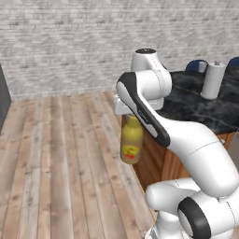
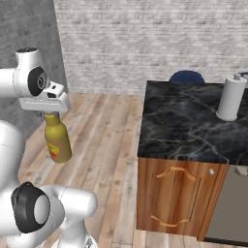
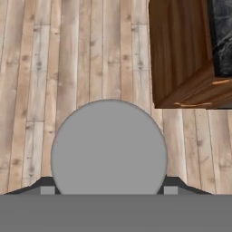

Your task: There is a wine glass and glass cup on the dining counter. Place the wine bottle next to the wine glass and the juice bottle next to the glass cup.

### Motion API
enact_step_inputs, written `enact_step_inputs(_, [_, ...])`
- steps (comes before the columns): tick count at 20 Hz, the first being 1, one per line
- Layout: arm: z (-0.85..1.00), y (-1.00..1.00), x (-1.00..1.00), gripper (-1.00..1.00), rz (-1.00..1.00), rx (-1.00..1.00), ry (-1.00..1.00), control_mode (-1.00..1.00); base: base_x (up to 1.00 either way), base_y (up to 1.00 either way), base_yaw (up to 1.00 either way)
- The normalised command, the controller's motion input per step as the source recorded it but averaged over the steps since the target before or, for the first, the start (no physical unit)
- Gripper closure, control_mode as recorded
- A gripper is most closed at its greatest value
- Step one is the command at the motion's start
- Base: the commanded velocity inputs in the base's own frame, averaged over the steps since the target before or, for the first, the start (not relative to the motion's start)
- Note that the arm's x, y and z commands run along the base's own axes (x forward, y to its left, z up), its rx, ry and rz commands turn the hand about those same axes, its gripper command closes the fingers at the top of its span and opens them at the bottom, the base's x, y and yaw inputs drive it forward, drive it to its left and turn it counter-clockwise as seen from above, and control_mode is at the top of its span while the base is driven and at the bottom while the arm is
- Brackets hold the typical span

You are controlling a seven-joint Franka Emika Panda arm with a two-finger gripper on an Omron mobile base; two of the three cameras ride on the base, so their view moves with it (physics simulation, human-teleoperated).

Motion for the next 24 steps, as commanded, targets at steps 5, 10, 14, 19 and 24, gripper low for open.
enact_step_inputs(5, [0.0,0.0,0.0,1.0,0.0,0.0,0.0,1.0,0.59,0.53,-0.05])
enact_step_inputs(10, [0.0,0.0,0.0,1.0,0.0,0.0,0.0,1.0,0.67,0.55,-0.05])
enact_step_inputs(14, [0.0,0.0,0.0,1.0,0.0,0.0,0.0,1.0,0.76,0.46,-0.06])
enact_step_inputs(19, [0.0,0.0,0.0,1.0,0.0,0.0,0.0,1.0,0.79,0.41,-0.07])
enact_step_inputs(24, [0.0,0.0,0.0,1.0,0.0,0.0,0.0,1.0,0.78,0.4,-0.07])
